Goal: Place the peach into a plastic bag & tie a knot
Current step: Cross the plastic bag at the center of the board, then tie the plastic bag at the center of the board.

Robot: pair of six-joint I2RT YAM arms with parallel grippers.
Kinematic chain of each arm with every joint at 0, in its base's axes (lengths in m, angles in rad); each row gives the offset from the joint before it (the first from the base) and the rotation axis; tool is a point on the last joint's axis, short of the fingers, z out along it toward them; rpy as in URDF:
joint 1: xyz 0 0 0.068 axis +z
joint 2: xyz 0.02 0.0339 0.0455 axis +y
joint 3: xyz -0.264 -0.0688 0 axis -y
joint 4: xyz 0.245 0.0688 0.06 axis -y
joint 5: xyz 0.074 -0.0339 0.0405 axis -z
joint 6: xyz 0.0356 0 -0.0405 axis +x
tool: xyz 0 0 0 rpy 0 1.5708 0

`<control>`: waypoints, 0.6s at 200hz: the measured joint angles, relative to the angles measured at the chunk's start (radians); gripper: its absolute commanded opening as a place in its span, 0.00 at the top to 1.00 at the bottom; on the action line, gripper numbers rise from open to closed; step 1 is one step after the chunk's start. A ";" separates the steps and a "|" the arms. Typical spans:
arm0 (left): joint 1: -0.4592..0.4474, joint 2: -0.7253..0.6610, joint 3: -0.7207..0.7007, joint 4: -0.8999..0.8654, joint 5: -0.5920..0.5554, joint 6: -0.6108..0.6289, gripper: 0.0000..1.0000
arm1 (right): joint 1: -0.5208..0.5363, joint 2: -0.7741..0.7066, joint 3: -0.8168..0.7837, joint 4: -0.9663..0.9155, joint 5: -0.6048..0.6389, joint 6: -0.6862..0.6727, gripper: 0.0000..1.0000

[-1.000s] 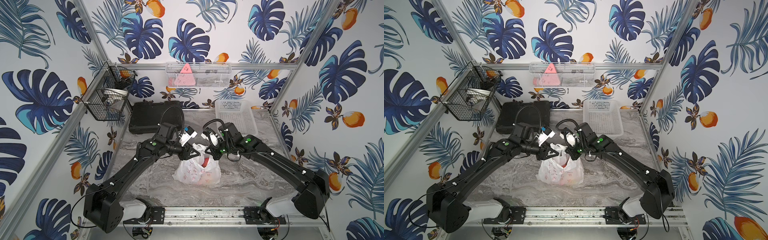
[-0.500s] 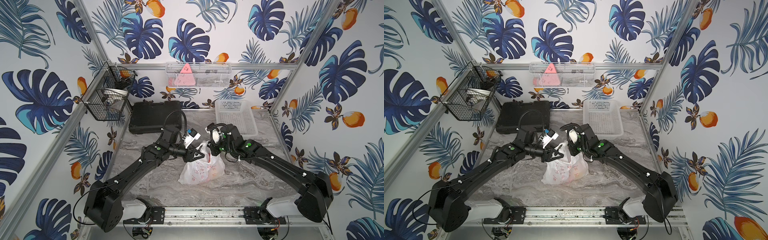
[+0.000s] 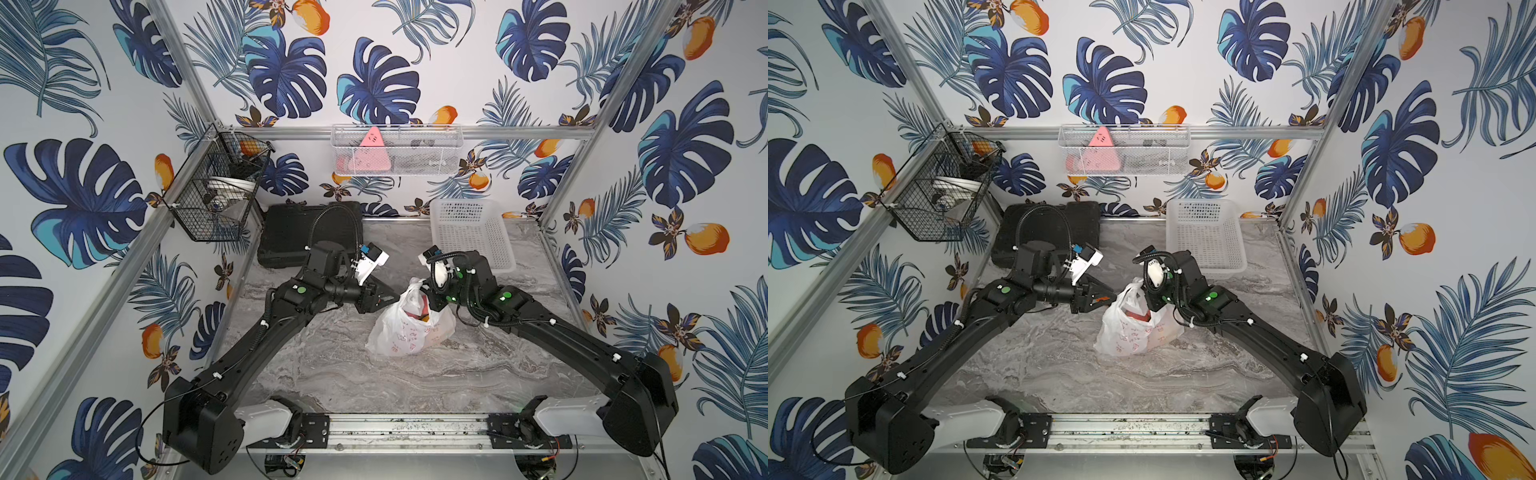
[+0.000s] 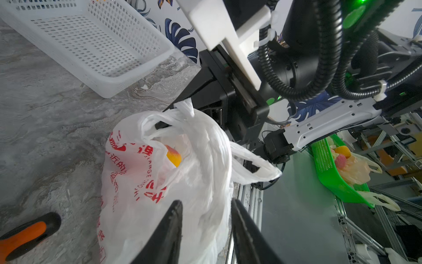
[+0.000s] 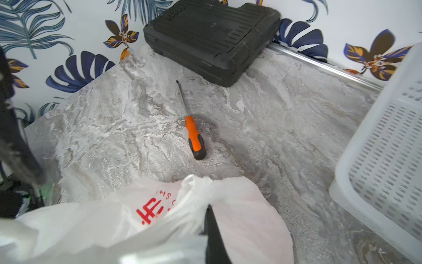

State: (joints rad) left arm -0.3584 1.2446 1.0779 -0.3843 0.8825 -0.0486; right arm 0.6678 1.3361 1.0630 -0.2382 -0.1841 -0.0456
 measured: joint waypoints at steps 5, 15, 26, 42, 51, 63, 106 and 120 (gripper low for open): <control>0.002 0.000 0.002 -0.011 -0.002 0.002 0.61 | -0.001 0.000 0.006 -0.009 -0.008 0.000 1.00; 0.008 -0.003 0.001 -0.023 -0.004 0.004 0.62 | -0.002 0.002 0.015 -0.025 -0.026 0.000 1.00; 0.018 -0.011 -0.012 -0.020 -0.005 0.003 0.65 | -0.002 0.002 0.019 -0.044 -0.047 0.000 1.00; 0.037 -0.011 -0.038 -0.006 -0.013 0.002 0.72 | -0.001 0.001 0.019 -0.068 -0.072 0.000 1.00; 0.042 0.000 -0.052 0.004 -0.019 0.000 0.75 | -0.001 0.000 0.019 -0.078 -0.088 0.000 1.00; 0.045 0.027 -0.069 0.036 -0.021 -0.005 0.78 | -0.002 -0.001 0.019 -0.084 -0.105 0.000 1.00; -0.017 0.074 -0.116 0.228 0.023 -0.095 0.80 | -0.003 0.005 0.029 -0.105 -0.140 0.002 1.00; -0.041 0.074 -0.133 0.272 0.035 -0.110 0.80 | -0.010 0.000 0.021 -0.092 -0.148 0.013 1.00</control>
State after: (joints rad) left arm -0.3996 1.3186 0.9451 -0.1120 0.9176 -0.1589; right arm 0.6579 1.3365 1.0840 -0.3302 -0.3321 -0.0322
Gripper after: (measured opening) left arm 0.199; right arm 0.049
